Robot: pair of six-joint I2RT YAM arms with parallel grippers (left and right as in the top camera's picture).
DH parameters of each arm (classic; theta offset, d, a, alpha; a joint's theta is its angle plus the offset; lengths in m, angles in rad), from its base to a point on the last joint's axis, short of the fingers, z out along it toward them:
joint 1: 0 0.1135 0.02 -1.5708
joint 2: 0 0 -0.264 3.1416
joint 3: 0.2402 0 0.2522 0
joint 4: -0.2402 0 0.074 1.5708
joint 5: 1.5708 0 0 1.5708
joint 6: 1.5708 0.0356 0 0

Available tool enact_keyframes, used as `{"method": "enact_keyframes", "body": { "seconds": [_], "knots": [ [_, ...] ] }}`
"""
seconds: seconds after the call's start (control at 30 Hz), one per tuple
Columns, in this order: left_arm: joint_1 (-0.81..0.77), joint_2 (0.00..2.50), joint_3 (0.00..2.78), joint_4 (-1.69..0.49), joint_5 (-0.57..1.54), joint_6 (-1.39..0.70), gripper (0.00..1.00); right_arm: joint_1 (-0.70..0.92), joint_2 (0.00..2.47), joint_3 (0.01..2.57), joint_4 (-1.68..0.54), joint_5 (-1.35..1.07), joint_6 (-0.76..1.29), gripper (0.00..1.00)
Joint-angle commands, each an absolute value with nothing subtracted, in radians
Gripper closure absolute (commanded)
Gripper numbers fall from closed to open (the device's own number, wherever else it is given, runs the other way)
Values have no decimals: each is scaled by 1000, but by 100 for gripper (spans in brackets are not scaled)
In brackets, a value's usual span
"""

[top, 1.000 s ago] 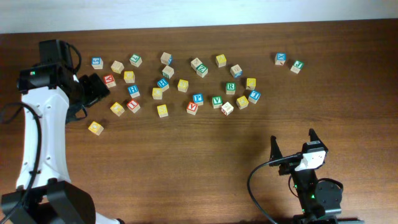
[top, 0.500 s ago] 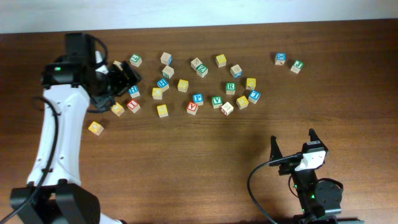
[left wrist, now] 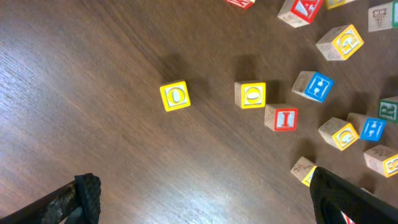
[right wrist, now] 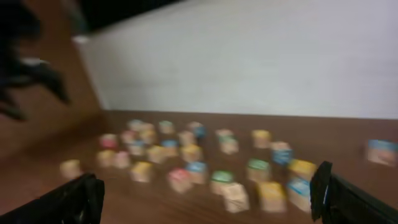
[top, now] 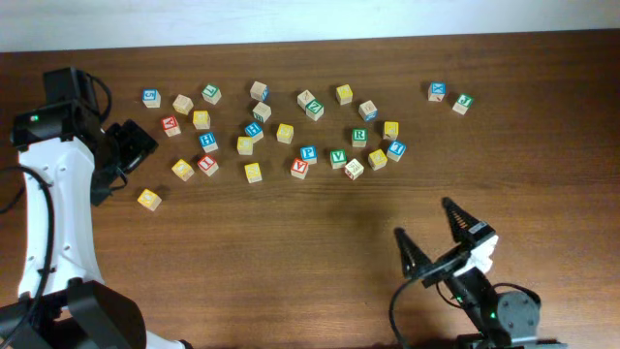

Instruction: Spell out RSS

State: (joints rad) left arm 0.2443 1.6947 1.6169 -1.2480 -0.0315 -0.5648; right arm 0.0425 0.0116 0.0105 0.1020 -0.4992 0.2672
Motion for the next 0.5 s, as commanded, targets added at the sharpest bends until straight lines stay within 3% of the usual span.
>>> {"method": "enact_keyframes", "body": {
  "seconds": [0.0,0.1,0.27,0.47],
  "knots": [
    [248,1705,1613,-1251,-42,-553,1,39,3,6,194,-609,450,2],
    [248,1705,1613,-1251,-42,-553,1,39,4,11,424,-544,542,2],
    [248,1705,1613,-1251,-42,-553,1,38,104,217,405,-500,496,2],
    [248,1705,1613,-1251,-42,-553,1,38,614,797,-199,-505,291,2]
  ]
}}
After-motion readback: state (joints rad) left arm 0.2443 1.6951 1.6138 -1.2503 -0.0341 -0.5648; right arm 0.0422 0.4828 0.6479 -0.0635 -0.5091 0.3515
